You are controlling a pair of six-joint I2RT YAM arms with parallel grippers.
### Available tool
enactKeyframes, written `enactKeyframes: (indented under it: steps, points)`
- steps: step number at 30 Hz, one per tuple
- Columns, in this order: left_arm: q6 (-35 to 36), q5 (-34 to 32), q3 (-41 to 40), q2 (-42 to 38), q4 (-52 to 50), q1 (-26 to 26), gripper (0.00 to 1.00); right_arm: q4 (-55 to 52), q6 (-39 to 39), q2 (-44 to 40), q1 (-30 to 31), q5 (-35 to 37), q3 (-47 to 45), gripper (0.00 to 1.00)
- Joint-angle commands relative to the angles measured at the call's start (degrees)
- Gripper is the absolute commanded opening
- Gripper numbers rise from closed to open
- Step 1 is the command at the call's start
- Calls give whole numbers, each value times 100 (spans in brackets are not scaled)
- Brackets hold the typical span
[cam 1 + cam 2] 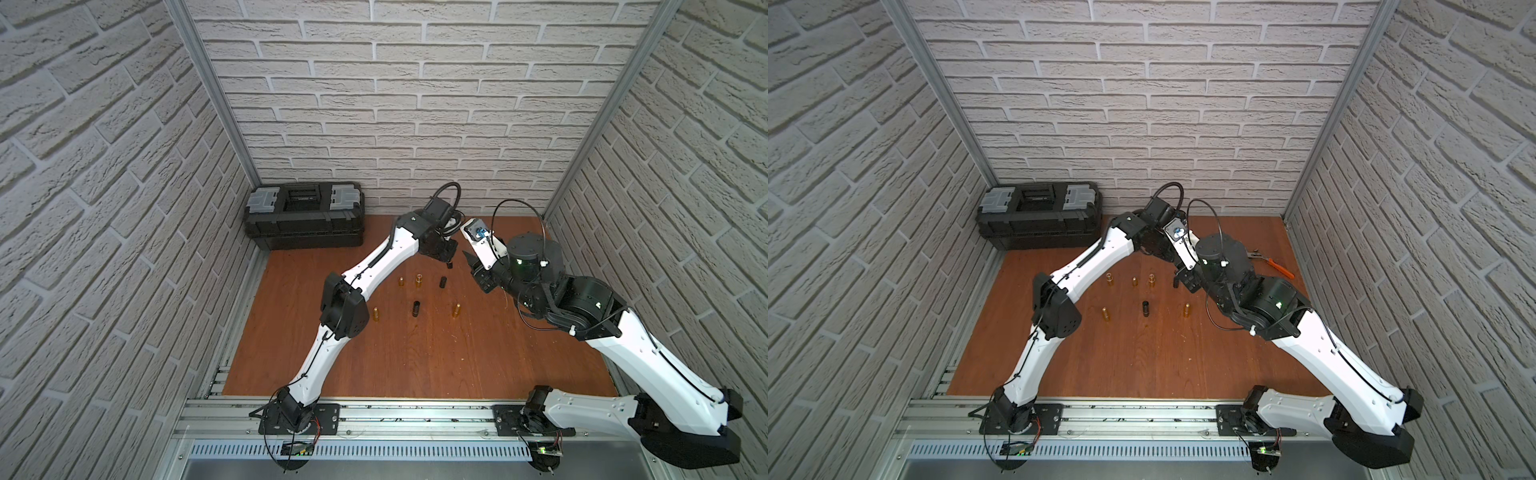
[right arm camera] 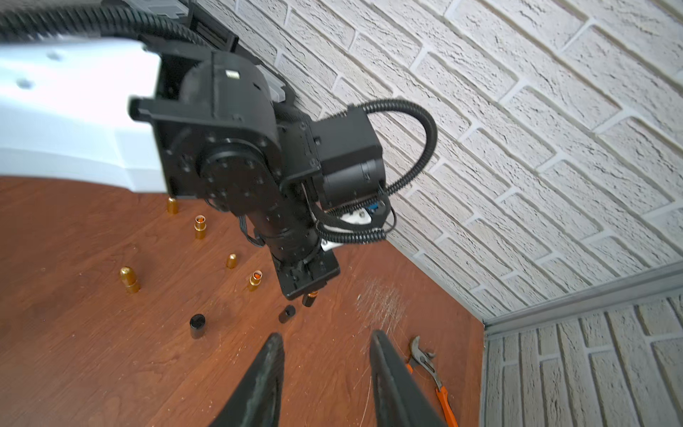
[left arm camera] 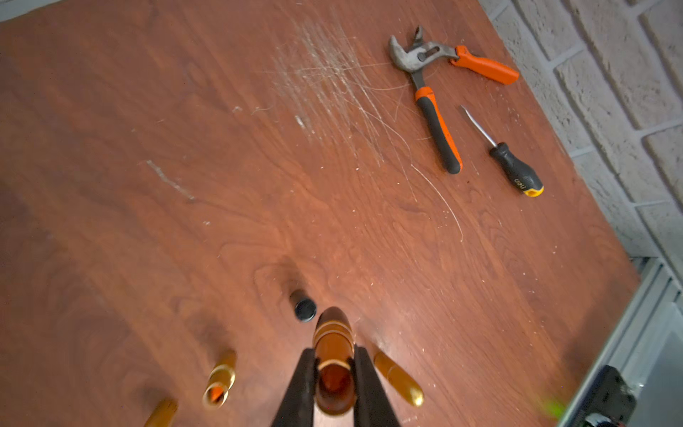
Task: Open the lipstick cap
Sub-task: Place the lipstick at the center of the board.
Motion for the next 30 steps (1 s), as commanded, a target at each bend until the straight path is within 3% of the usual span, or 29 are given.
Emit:
enactKeyframes:
  steps: [1,30]
  points:
    - [270,-424,418,303,-39,-116,12,3,147,-186,-1,257,-172,40]
    - [840,-798,269,1213,390,-557,16,9,299,-317,-3,360,-630,40]
